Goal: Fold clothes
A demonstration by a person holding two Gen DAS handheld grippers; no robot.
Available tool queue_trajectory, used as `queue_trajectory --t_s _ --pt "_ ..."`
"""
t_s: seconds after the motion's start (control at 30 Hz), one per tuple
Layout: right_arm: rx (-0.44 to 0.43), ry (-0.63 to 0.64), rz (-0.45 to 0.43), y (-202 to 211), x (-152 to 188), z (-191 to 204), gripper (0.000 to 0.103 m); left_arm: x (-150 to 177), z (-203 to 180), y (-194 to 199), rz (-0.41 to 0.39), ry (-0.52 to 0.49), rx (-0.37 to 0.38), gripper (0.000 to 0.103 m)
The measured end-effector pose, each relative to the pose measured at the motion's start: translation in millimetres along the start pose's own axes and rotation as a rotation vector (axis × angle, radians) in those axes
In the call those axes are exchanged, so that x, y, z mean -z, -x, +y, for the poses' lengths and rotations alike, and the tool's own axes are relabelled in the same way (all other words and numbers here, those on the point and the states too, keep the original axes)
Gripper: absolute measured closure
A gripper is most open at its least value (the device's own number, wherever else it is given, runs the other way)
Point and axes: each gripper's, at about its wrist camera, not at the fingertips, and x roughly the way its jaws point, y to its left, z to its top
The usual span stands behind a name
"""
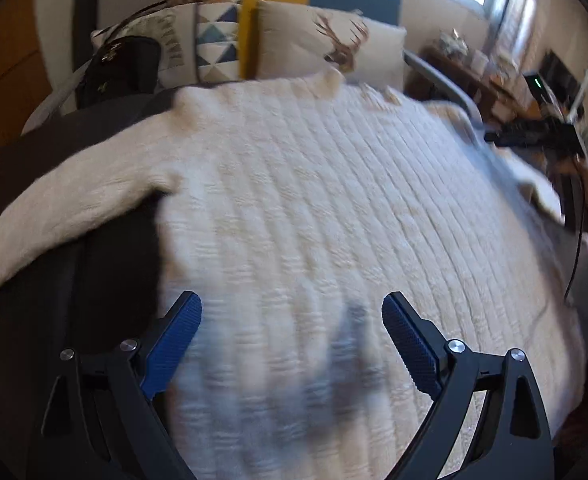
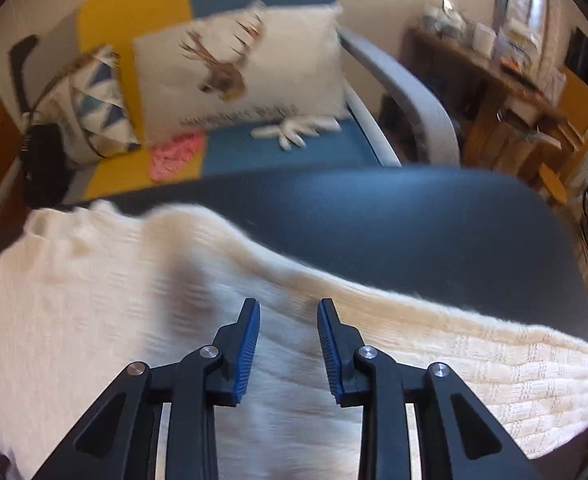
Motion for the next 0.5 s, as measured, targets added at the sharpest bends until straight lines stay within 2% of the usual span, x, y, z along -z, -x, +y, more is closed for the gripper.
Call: queue_trajectory --t_s 0.13,0.23,0.3,0.37,0.43,0.5 --pt "-0.184 0.182 -0.019 16 7 89 0.073 -23 63 24 -0.075 0.131 -0.039 0.009" --pt "-0.333 0.278 -0.008 22 15 161 0.073 -53 93 30 -0.126 0.172 -0.097 0.009" --pt "-0.424 0.318 0.006 18 18 216 0.073 -71 106 26 -0.154 0.171 -0.162 0.009" --pt "-0.446 0.391 0.002 16 19 269 0.073 -87 112 17 -0.163 0.166 -0.212 0.009" --pt "-0.426 0.394 -0.005 7 16 280 0.073 -100 116 1 -0.158 0.145 -0.274 0.009" --pt "-0.406 0.397 -0.011 -3 14 291 0.073 -104 122 -20 -0.095 0.117 -0.372 0.009"
